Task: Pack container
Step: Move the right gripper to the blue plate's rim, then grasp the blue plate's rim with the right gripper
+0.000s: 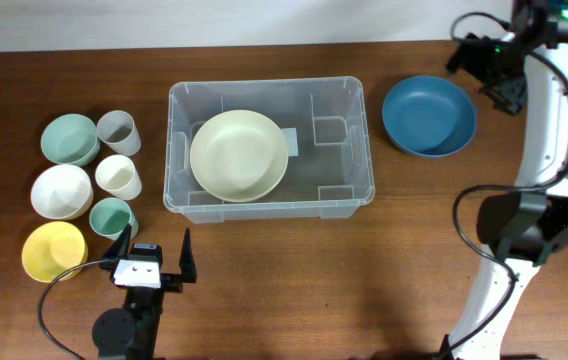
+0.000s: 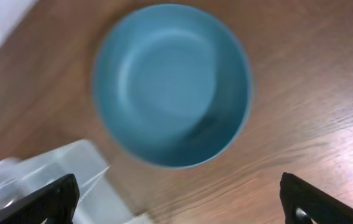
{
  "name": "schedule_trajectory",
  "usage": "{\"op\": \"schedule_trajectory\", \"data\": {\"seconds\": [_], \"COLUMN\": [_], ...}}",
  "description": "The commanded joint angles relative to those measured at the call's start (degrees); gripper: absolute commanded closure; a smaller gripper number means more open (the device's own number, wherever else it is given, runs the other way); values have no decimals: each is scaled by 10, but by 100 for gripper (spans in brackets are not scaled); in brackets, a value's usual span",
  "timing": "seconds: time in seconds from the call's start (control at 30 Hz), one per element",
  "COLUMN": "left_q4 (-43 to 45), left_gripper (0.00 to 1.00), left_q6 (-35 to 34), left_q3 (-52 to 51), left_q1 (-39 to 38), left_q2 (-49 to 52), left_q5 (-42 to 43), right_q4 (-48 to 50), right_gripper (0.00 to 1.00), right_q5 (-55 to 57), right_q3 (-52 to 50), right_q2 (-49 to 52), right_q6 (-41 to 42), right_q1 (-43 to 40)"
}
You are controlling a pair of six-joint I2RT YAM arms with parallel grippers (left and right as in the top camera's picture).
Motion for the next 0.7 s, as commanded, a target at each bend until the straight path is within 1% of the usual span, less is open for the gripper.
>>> {"op": "schedule_trajectory", "data": {"seconds": [0.0, 0.2, 0.3, 0.4, 0.67], "left_q4": [-4, -4, -4, -4, -4], "left_gripper": [1, 1, 1, 1, 0], "left_q6": [9, 9, 9, 9, 9], "left_q3": [-1, -1, -1, -1, -1], "left_q1": [4, 4, 4, 4, 4], "left_q2": [-4, -4, -4, -4, -4], "left_q5": [5, 5, 5, 5, 5], "right_q4": [29, 122, 185, 229, 279], "right_gripper": [1, 1, 1, 1, 1], "right_q5": [2, 0, -13, -45, -45], "right_q3": [-75, -214, -281, -316, -365], "right_q2": [4, 4, 4, 4, 4], "right_q6": [12, 9, -10, -41, -42], "right_q1": [-28, -45, -44, -44, -44]}}
